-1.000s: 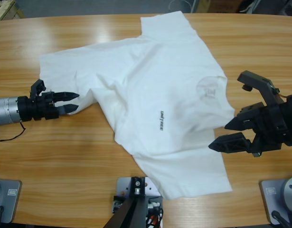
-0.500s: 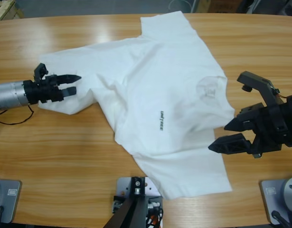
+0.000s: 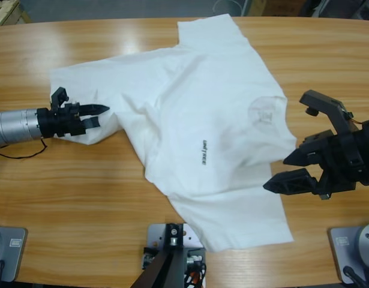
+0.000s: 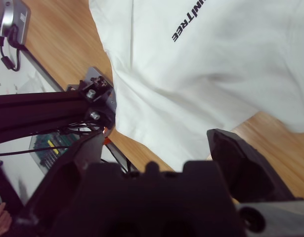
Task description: Fold clothes
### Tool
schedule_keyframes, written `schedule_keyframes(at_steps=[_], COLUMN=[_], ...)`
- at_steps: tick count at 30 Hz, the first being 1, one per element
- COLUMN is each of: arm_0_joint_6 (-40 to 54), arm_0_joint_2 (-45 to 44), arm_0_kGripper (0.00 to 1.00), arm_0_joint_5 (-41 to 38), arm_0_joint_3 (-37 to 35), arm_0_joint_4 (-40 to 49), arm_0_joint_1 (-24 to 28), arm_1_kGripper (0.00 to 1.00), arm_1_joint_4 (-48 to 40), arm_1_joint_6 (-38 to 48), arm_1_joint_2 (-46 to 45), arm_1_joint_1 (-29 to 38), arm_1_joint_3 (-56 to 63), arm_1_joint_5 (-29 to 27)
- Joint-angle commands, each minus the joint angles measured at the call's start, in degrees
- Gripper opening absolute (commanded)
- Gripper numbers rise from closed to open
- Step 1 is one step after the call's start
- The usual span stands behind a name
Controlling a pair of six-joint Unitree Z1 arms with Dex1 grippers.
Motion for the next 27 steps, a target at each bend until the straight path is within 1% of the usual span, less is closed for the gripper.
schedule_keyframes(at_steps=[1,5,6,7,8,10,14,16,17,19,21,22,24,27], arm_0_joint_6=[-0.2,-0.2,-0.2,-0.3,-0.3,-0.6,-2.9,-3.8,-4.0,-4.2,-4.2,-4.3,-4.7,-4.8], arm_0_joint_2=[2.2,1.6,1.1,0.6,0.1,-0.6,-5.1,-7.3,-7.9,-8.4,-8.7,-8.7,-8.8,-8.8], arm_0_kGripper=[0.0,0.0,0.0,0.0,0.0,0.0,0.0,0.0,0.0,0.0,0.0,0.0,0.0,0.0], arm_0_joint_5=[1.8,1.9,1.9,1.9,1.9,1.8,1.1,0.2,-0.2,-0.8,-1.0,-1.1,-1.3,-1.7], arm_0_joint_3=[0.9,1.0,1.0,0.9,0.9,1.0,0.9,0.9,1.0,1.4,1.7,1.7,1.6,1.6], arm_0_joint_4=[-2.0,-2.9,-3.0,-3.0,-3.0,-3.0,-3.2,-3.1,-3.1,-3.1,-3.1,-3.1,-3.1,-3.1], arm_0_joint_1=[-0.6,-0.6,-0.6,-0.5,-0.4,0.1,2.1,3.3,4.0,4.6,4.7,4.7,4.7,4.9], arm_1_kGripper=[0.826,0.812,0.797,0.741,0.724,0.72,0.72,0.724,0.727,0.747,0.757,0.788,0.796,0.792], arm_1_joint_4=[-0.3,-0.3,-0.3,-0.3,-0.3,-0.3,-0.3,-0.4,-0.4,-1.6,-6.6,-10.2,-17.0,-19.8], arm_1_joint_6=[-0.4,-0.4,-0.4,-0.4,-0.4,-0.4,0.1,0.7,1.4,4.3,11.1,15.1,22.2,28.0], arm_1_joint_2=[0.6,0.6,0.6,0.6,0.6,0.6,0.7,0.9,1.0,0.9,-0.9,-2.4,-4.3,-4.0], arm_1_joint_1=[0.5,0.5,0.5,0.5,0.5,0.5,0.3,-2.4,-5.6,-12.7,-17.4,-19.4,-21.1,-20.6], arm_1_joint_3=[1.4,1.4,1.4,1.4,1.4,1.4,1.3,1.0,1.0,2.5,6.5,9.2,14.3,18.9], arm_1_joint_5=[1.2,1.1,1.1,1.1,1.1,1.1,1.0,1.4,2.2,5.1,5.6,5.6,5.7,4.9])
